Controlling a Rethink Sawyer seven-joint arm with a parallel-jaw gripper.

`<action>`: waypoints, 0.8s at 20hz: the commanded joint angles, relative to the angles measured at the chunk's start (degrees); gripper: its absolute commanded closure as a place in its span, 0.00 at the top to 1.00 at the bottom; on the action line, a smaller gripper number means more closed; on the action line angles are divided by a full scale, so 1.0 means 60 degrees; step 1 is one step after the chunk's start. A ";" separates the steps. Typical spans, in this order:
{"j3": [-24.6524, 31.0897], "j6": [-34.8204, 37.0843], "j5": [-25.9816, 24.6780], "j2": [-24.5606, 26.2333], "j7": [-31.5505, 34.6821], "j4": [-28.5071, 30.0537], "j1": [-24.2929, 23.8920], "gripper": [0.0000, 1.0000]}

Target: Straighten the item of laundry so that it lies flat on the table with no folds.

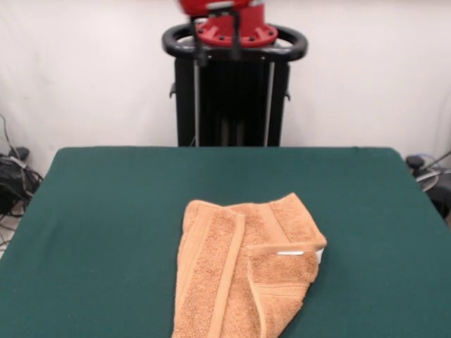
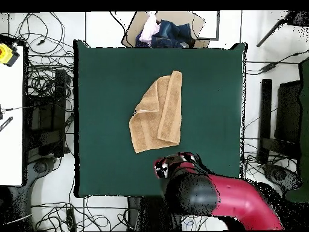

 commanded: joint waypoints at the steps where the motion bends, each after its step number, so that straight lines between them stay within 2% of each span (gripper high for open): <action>1: -0.1597 -0.0916 0.0127 -0.0004 0.3940 0.1030 0.1586 1.00; 3: -0.2194 -0.1136 -0.0430 0.0460 0.4378 0.0660 0.2160 1.00; 5: -0.2988 -0.1645 -0.1033 0.1307 0.4611 0.0195 0.2767 1.00; 9: -0.4122 -0.2957 -0.1395 0.2970 0.4371 -0.0403 0.3514 1.00; 12: -0.4448 -0.3639 -0.1438 0.3855 0.4151 -0.0708 0.3653 1.00; 16: -0.4565 -0.3891 -0.1437 0.4344 0.3838 -0.0982 0.3600 1.00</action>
